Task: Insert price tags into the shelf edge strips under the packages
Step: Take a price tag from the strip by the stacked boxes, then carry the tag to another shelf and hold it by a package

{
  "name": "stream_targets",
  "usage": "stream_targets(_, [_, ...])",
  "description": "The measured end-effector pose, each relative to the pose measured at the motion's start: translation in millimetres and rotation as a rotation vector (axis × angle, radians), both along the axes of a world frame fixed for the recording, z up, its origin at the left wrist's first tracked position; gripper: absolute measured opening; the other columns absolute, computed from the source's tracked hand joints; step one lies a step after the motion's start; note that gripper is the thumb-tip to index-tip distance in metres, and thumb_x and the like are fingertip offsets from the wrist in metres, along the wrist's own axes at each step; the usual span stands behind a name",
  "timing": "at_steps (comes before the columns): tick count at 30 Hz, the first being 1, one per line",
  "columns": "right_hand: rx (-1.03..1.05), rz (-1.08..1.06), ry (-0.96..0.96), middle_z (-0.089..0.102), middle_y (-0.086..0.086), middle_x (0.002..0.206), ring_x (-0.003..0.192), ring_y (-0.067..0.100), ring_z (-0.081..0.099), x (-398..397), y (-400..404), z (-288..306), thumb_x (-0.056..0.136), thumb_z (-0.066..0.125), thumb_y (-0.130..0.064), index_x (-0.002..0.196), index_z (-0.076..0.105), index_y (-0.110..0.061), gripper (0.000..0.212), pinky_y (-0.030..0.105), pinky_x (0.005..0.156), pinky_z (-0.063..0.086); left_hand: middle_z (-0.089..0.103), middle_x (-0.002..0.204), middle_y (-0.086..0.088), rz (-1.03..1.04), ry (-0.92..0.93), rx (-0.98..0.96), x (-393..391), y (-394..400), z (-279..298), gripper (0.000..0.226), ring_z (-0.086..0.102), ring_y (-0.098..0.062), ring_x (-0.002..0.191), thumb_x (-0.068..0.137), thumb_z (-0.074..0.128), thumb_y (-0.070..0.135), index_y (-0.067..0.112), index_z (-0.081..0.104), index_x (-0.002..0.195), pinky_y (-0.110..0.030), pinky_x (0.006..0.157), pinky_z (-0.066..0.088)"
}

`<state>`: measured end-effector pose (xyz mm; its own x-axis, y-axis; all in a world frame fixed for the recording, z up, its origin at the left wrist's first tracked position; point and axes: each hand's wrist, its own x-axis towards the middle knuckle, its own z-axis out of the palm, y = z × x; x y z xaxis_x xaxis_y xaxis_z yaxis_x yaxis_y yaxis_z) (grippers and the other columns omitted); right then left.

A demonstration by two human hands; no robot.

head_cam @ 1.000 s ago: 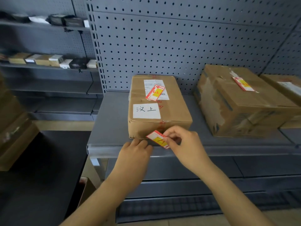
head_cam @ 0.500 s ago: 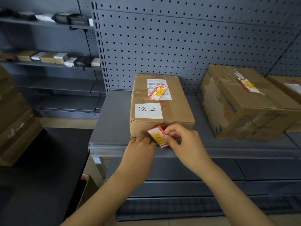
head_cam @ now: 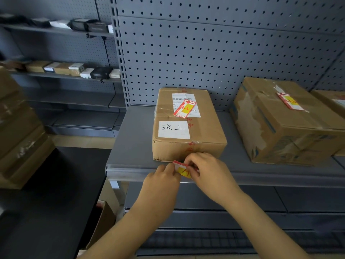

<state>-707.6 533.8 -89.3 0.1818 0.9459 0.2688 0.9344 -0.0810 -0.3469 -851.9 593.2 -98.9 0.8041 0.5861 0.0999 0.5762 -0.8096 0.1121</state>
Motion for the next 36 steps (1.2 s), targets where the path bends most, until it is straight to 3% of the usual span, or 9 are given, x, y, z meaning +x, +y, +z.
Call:
stream_targets(9, [-0.071,-0.012,-0.003,0.065,-0.009,0.102,0.095,0.011,0.057,-2,0,6,0.091,0.056,-0.03,0.103,0.061,-0.024,0.014,0.032,0.075,0.052,0.053,0.128,0.004,0.027,-0.049,-0.022,1,4,-3,0.034,0.052,-0.016,0.111,0.094,0.05,0.017,0.025,0.051,0.126,-0.029,0.083,0.049])
stream_targets(15, [-0.067,-0.08,-0.038,0.062,-0.008,0.114,0.105,0.012,0.053,4,-12,13,0.092,0.056,-0.024,0.113,0.056,-0.025,0.022,0.03,0.081,0.051,0.067,0.095,0.003,0.09,-0.037,-0.013,7,5,17,0.012,0.065,-0.019,0.083,0.085,0.063,0.02,0.024,0.066,0.096,-0.029,0.061,0.051])
stream_targets(18, [-0.044,-0.125,-0.072,0.064,-0.006,0.11,0.103,0.014,0.053,11,-22,17,0.091,0.057,-0.024,0.11,0.058,-0.024,0.02,0.029,0.078,0.048,0.064,0.103,0.004,0.021,-0.086,0.05,16,4,23,0.015,0.062,-0.018,0.09,0.094,0.048,0.023,0.024,0.059,0.103,-0.028,0.065,0.046])
stream_targets(23, [-0.033,-0.222,-0.08,0.064,-0.003,0.107,0.101,0.019,0.053,24,-48,25,0.09,0.056,-0.021,0.107,0.059,-0.021,0.017,0.032,0.075,0.045,0.064,0.108,0.003,-0.117,-0.149,0.03,44,-1,40,0.018,0.061,-0.02,0.096,0.092,0.049,0.027,0.024,0.061,0.105,-0.033,0.077,0.053])
stream_targets(29, [-0.061,-0.419,-0.075,0.063,-0.001,0.107,0.103,0.02,0.052,54,-109,37,0.091,0.055,-0.023,0.108,0.058,-0.02,0.018,0.036,0.076,0.048,0.067,0.091,-0.004,-0.393,-0.196,0.059,101,-37,58,0.021,0.065,-0.029,0.086,0.077,0.067,0.025,0.02,0.067,0.097,-0.038,0.072,0.05])
stream_targets(36, [-0.075,-0.706,-0.093,0.064,-0.002,0.108,0.103,0.019,0.054,102,-211,47,0.09,0.057,-0.034,0.108,0.058,-0.02,0.022,0.033,0.076,0.049,0.061,0.11,0.001,-0.631,-0.192,0.109,192,-119,64,0.029,0.057,-0.022,0.105,0.087,0.057,0.036,0.024,0.058,0.113,-0.034,0.084,0.041])
